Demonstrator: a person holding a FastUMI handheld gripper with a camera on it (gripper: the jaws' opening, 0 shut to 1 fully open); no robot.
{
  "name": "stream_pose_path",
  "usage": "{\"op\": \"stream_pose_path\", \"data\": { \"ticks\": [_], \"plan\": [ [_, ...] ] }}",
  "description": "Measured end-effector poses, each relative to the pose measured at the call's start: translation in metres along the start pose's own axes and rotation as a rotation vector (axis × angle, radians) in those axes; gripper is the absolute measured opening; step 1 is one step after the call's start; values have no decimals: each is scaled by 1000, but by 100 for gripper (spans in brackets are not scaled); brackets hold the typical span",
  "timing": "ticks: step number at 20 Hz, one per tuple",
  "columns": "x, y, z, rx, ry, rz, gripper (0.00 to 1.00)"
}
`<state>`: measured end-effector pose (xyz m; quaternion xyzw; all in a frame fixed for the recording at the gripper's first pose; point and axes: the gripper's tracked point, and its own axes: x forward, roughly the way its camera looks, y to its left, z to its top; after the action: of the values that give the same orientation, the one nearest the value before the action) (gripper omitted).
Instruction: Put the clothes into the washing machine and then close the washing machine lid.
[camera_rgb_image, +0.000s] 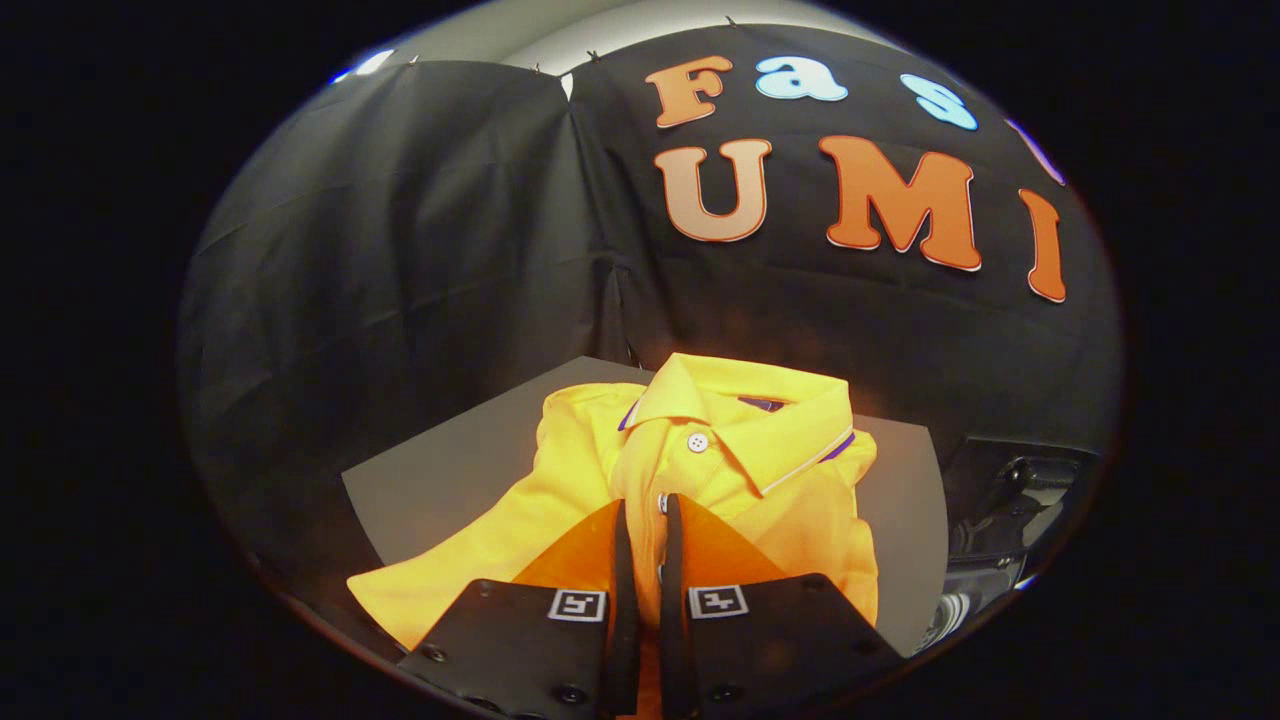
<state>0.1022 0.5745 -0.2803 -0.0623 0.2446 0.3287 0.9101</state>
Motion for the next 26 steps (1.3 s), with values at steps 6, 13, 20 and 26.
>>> {"op": "stream_pose_path", "data": {
  "ticks": [6,13,20,26],
  "plan": [
    [-24,-6,30,66,-159,16,16],
    [-69,-31,65,45,-283,25,16],
    [-125,-83,92,60,-378,27,16],
    [-180,-161,109,51,-451,-50,16]
  ]
}}
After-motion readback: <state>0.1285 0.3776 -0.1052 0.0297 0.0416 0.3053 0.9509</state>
